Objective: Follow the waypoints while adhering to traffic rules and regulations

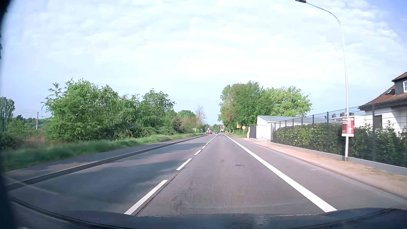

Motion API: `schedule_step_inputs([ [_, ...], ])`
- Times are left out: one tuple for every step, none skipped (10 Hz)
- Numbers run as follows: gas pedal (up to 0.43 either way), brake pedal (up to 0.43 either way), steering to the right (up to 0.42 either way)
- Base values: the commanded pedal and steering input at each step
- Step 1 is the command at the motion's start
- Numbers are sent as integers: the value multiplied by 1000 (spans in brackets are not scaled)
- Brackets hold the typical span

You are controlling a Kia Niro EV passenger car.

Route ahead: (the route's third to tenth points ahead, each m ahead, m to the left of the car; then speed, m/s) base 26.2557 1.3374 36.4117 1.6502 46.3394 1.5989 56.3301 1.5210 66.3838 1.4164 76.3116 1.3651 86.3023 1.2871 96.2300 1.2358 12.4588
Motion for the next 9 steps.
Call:
schedule_step_inputs([
  [59, 0, 1],
  [59, 0, 1],
  [67, 0, 1],
  [67, 0, 1],
  [79, 0, 1],
  [79, 0, 1],
  [87, 0, 1],
  [87, 0, 2],
  [87, 0, 3],
])
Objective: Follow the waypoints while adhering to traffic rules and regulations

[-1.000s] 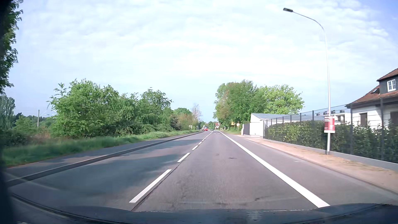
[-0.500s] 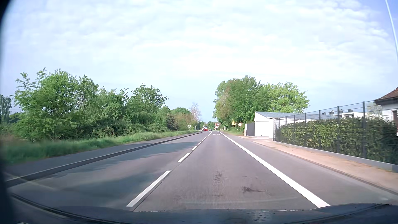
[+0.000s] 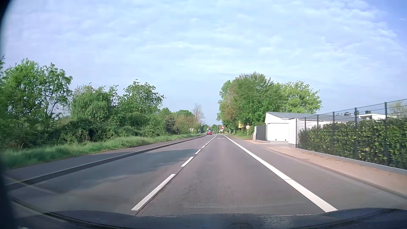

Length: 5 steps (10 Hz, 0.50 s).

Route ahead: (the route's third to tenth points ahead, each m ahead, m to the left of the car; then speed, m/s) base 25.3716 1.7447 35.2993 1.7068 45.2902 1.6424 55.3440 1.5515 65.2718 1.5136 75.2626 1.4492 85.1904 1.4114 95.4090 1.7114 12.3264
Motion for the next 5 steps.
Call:
schedule_step_inputs([
  [98, 0, 3],
  [98, 0, 3],
  [98, 0, 3],
  [98, 0, 2],
  [98, 0, 1],
])
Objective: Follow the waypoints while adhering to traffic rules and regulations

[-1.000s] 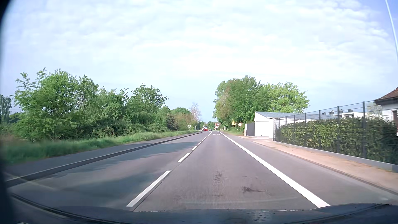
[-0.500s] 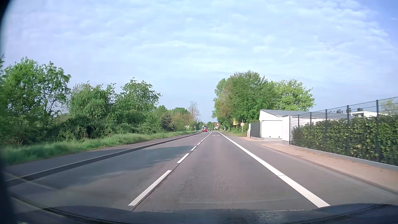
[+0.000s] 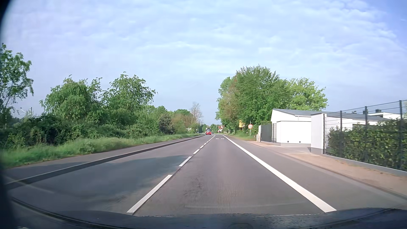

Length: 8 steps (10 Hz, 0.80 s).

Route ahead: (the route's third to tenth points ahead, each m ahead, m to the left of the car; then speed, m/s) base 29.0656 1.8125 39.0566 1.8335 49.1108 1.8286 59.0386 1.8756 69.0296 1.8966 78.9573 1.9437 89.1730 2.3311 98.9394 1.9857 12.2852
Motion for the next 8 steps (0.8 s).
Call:
schedule_step_inputs([
  [98, 0, 1],
  [98, 0, 1],
  [98, 0, 1],
  [98, 0, 1],
  [98, 0, 1],
  [98, 0, 0],
  [98, 0, 0],
  [98, 0, 0],
])
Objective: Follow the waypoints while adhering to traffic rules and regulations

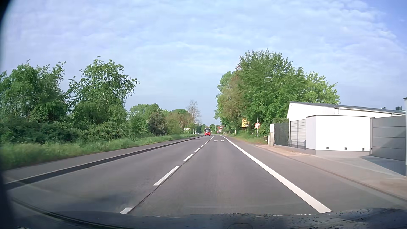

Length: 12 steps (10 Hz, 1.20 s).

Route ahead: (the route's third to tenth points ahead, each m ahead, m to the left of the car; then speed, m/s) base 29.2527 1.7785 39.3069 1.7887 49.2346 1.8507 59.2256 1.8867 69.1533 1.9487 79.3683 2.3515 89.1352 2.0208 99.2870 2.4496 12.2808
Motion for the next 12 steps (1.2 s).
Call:
schedule_step_inputs([
  [98, 0, 0],
  [98, 0, 0],
  [98, 0, 0],
  [98, 0, 0],
  [98, 0, 0],
  [110, 0, 0],
  [110, 0, -1],
  [110, 0, -1],
  [110, 0, -1],
  [110, 0, -1],
  [110, 0, -1],
  [110, 0, -1],
])
